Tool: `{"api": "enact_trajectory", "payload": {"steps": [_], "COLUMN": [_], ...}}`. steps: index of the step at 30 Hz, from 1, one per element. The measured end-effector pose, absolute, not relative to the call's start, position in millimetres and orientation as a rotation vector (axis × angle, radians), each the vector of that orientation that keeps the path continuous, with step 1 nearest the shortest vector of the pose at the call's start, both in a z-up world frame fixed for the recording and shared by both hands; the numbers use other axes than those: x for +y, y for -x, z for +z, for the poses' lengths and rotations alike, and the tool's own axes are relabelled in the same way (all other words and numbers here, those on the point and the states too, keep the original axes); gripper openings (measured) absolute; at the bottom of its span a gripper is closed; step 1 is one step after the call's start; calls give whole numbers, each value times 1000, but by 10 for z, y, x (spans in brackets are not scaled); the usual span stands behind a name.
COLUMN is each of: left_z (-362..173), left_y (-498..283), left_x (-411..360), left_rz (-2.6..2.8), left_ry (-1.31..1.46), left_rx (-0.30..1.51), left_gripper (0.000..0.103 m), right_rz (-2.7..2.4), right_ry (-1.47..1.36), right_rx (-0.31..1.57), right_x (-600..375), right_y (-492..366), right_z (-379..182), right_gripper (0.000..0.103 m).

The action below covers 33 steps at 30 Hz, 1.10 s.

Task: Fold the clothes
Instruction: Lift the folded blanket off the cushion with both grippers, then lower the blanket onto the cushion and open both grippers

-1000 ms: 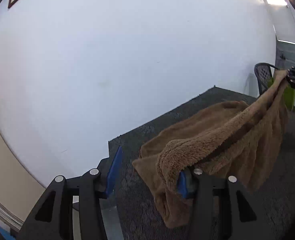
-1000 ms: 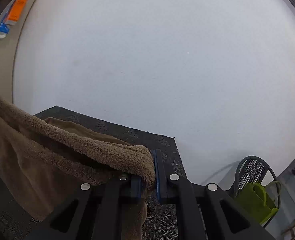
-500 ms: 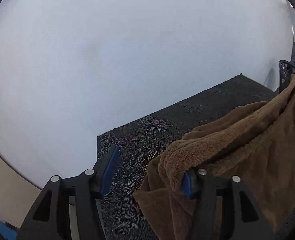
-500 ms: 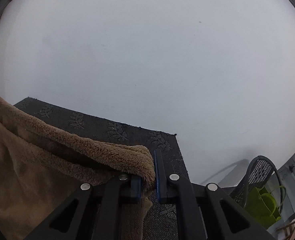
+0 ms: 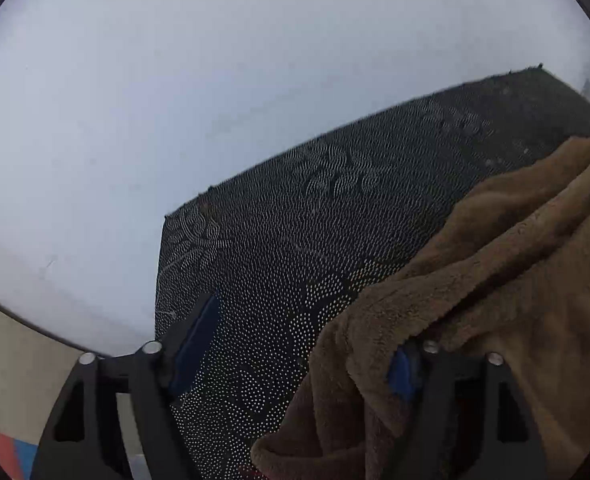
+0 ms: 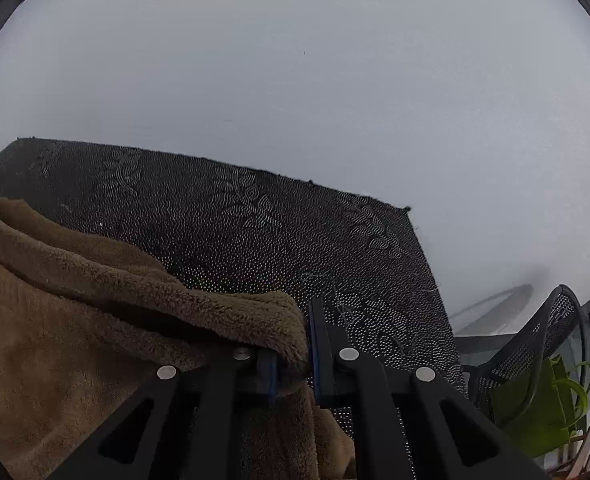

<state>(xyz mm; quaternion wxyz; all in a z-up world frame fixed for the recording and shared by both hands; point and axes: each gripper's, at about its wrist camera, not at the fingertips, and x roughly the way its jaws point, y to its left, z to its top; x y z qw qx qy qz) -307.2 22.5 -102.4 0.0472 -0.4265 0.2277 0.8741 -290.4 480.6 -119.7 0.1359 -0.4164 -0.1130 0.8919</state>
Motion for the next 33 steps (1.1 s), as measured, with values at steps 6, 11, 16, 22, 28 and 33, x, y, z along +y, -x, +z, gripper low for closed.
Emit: {"api": "enact_trajectory", "payload": {"steps": [6,11,16,22,28,33], "left_z": [-948,-884,-836,-792,-761,-790], "left_y": [3072,3195,3105,3023,2953,2843], "left_x": [102,-310,-504,-287,-134,-285], "left_rz": [2635,2508,2436,2501,2517,2375], "left_ry": [1353,1568,1592,1573,1593,1633], "left_rx": [610,93,-189,11,183,-242], "left_gripper": [92,101,101,102,102,102], "right_rz": [2572,2612,2654,2626,2692,2803], "right_ry": [1320,1280,1254,1243,1277,1364], "right_rx": [-276,10,61,69,-80,-195], "right_x": [4919,5214,5227,5243,4971,4619], "right_y": [3024,2938,2770,2742,2630,2560], "right_z": [-1246,-1053,-906,-891,-828,-844], "right_gripper": [29,74,74,74,74,74]}}
